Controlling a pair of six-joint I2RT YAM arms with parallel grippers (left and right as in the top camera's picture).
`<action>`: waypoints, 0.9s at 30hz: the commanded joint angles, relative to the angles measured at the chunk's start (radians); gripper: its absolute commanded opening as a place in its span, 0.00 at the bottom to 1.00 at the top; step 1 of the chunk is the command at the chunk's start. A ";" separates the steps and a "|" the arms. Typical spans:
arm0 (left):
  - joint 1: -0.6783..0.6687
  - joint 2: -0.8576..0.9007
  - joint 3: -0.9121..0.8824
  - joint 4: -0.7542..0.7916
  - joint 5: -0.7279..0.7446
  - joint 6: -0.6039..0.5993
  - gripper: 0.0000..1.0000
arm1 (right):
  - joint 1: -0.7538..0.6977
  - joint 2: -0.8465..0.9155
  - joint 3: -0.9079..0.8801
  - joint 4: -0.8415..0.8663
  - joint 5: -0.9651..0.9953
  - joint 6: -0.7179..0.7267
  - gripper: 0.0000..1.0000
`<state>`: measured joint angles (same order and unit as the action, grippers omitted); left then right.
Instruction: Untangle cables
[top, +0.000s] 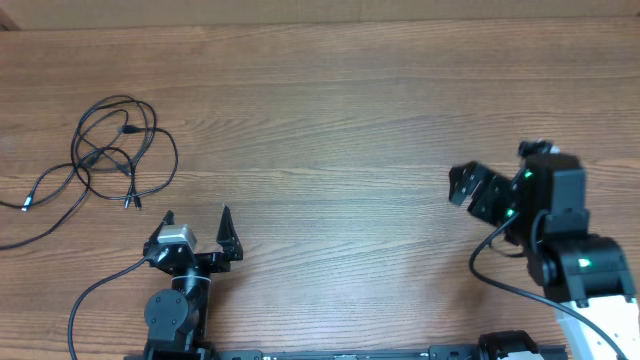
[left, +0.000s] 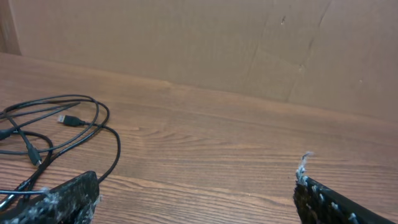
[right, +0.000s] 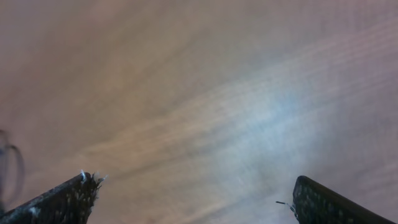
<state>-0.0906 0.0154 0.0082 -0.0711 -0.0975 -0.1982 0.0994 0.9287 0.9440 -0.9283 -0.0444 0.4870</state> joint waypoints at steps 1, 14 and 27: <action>0.008 -0.011 -0.003 0.000 0.009 0.027 1.00 | -0.003 -0.051 -0.090 0.002 0.006 0.000 1.00; 0.008 -0.011 -0.003 0.000 0.009 0.027 1.00 | -0.003 -0.137 -0.409 0.058 -0.001 0.027 1.00; 0.008 -0.011 -0.003 0.000 0.009 0.027 1.00 | -0.003 -0.237 -0.598 0.225 -0.001 0.030 1.00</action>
<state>-0.0906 0.0154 0.0082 -0.0711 -0.0975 -0.1978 0.0990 0.7216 0.3843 -0.7254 -0.0456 0.5117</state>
